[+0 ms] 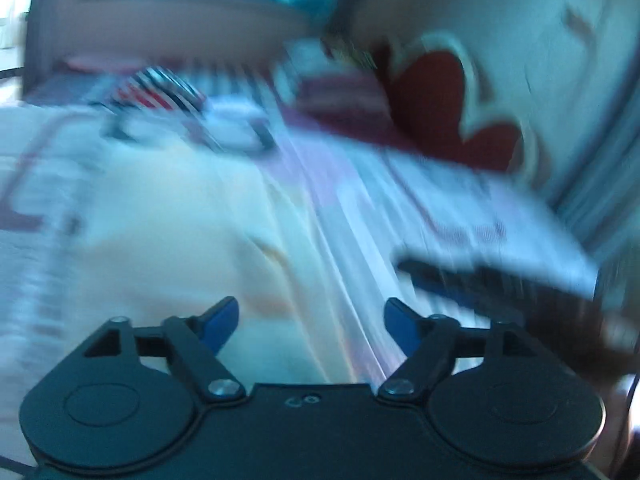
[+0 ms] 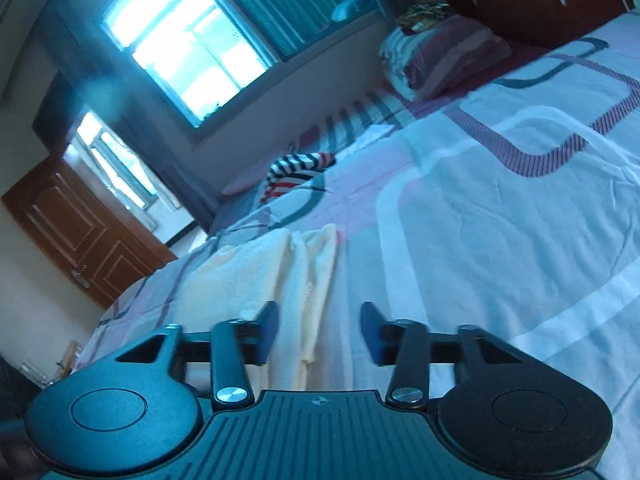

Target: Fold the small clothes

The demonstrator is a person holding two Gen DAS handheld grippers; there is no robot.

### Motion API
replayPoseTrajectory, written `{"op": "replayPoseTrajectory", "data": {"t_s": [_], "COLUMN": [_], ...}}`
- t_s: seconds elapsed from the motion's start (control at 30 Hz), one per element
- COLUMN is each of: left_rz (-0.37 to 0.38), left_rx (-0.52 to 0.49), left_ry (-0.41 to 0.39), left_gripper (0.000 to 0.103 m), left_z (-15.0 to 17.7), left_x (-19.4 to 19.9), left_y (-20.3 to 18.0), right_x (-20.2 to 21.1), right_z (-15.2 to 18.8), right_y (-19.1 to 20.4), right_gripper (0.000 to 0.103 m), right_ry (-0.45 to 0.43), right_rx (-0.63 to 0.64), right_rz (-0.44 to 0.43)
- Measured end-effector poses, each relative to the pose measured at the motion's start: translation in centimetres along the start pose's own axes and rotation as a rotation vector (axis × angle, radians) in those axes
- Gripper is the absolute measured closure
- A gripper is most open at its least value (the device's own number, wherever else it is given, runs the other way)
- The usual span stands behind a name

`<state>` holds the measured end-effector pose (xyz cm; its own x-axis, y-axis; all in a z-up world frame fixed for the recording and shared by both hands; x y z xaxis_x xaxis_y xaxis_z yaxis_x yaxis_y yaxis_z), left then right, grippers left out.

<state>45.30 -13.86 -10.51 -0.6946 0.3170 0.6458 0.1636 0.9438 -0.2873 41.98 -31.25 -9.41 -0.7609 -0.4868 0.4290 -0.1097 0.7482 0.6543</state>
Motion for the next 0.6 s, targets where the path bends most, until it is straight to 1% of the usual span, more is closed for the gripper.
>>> {"op": "replayPoseTrajectory", "data": {"t_s": [0.03,0.07,0.1,0.17,0.2,0.3,0.37,0.4,0.43,0.47,0.53,0.57,0.6], "left_rz": [-0.036,-0.075,-0.128,-0.222,-0.239,-0.272,-0.282,-0.279,-0.276,-0.276,-0.274,-0.276,-0.275], "left_rx": [0.039,0.065,0.090,0.131,0.153,0.214,0.230,0.231,0.236,0.241,0.243,0.235,0.225], "left_ry": [-0.043,-0.072,-0.093,-0.076,-0.072,-0.006,0.031,0.042,0.039,0.036,0.029,0.013,-0.003], "left_gripper": [0.018,0.018,0.018,0.021,0.021,0.023,0.025,0.024,0.022,0.020,0.021,0.022,0.022], "left_z": [-0.8,-1.5,-2.1,-2.9,-2.8,-2.2,-1.5,-1.3,-1.2,-1.1,-1.1,-1.5,-1.5], "left_x": [0.6,1.1,1.2,0.3,-0.1,-1.7,-2.2,-2.3,-2.4,-2.4,-2.4,-2.6,-2.5], "left_y": [1.5,3.0,5.1,8.7,10.0,13.1,14.5,14.9,15.2,15.4,15.7,15.6,15.0], "right_x": [-0.4,-0.8,-1.7,-3.2,-4.2,-7.2,-9.3,-10.1,-10.9,-11.3,-12.2,-12.5,-12.8], "right_z": [0.2,0.3,0.5,0.9,1.3,2.0,2.6,2.8,2.7,2.6,2.5,2.5,2.5], "right_y": [0.6,1.1,1.8,3.1,3.7,4.7,4.5,4.4,4.2,4.0,4.1,4.2,4.4], "right_gripper": [0.057,0.057,0.057,0.057,0.057,0.057,0.057,0.057,0.057,0.057,0.057,0.058,0.063], "right_ry": [0.010,0.022,0.042,0.067,0.085,0.137,0.178,0.196,0.204,0.206,0.226,0.236,0.242], "right_rx": [0.008,0.017,0.029,0.057,0.073,0.087,0.070,0.067,0.069,0.066,0.060,0.064,0.069], "right_rz": [-0.025,-0.040,-0.061,-0.093,-0.102,-0.105,-0.094,-0.085,-0.064,-0.064,-0.065,-0.063,-0.059]}}
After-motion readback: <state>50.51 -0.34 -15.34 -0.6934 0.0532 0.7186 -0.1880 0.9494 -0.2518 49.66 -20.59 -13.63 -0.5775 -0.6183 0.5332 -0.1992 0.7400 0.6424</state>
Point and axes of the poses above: each gripper's, at about its wrist camera, not at the fingertips, and x roughly against the way its jaws point, y to its left, z to its underside, the point moved 7 cm from there along -x, roughly the way its jaws point, and after that the axes turned 5 degrees about -z, right-handed, at the moved point
